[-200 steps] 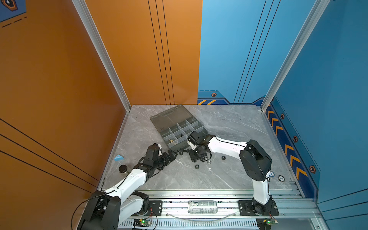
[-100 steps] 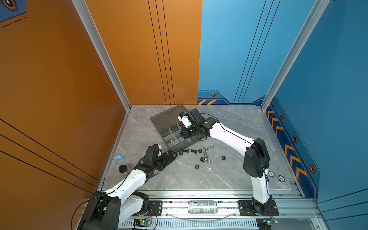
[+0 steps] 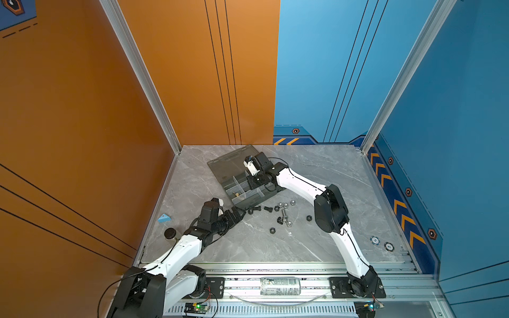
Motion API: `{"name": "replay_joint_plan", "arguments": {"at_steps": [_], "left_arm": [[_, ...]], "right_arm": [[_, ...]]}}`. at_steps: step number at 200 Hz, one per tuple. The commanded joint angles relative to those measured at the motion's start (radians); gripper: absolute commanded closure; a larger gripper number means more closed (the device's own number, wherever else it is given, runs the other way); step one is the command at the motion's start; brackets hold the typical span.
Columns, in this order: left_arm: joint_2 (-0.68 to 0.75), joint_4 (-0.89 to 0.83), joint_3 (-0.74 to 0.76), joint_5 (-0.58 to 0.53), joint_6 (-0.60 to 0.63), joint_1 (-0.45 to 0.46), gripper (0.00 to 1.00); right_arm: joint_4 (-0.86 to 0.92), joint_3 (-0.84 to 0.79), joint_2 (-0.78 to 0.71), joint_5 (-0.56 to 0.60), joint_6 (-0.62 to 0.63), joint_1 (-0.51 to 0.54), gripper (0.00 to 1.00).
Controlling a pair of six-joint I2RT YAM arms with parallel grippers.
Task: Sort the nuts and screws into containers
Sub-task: 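Open the right gripper to drop the wing nut into the compartment, then return the open right gripper to the pile above another black wing nut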
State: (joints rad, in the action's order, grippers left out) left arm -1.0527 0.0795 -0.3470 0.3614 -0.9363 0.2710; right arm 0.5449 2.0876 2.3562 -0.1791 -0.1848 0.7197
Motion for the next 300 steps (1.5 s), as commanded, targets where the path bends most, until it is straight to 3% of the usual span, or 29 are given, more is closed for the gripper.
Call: {"name": "replay_joint_plan", "arguments": {"at_steps": [1,103,149,187,249,300], "left_arm": [[0.016,-0.015,0.004,0.022,0.002,-0.012,0.02],[0.022,-0.017,0.011,0.023,0.003,-0.015,0.02],[0.026,-0.02,0.014,0.023,0.002,-0.018,0.02],[0.026,-0.017,0.012,0.025,0.002,-0.018,0.02],[0.036,-0.033,0.003,0.02,0.002,-0.021,0.02],[0.037,-0.046,-0.005,0.013,-0.001,-0.02,0.02]], "right_arm": [[-0.023,0.038,0.015,0.01,-0.018,-0.006,1.0],[-0.03,0.057,0.067,0.022,-0.031,-0.007,1.0],[-0.005,0.061,0.052,0.042,-0.033,-0.011,0.7],[0.029,0.043,-0.021,0.054,-0.008,-0.013,0.6],[0.046,-0.259,-0.308,0.112,-0.074,-0.012,0.5],[0.093,-0.596,-0.516,0.164,-0.292,-0.052,0.47]]}}
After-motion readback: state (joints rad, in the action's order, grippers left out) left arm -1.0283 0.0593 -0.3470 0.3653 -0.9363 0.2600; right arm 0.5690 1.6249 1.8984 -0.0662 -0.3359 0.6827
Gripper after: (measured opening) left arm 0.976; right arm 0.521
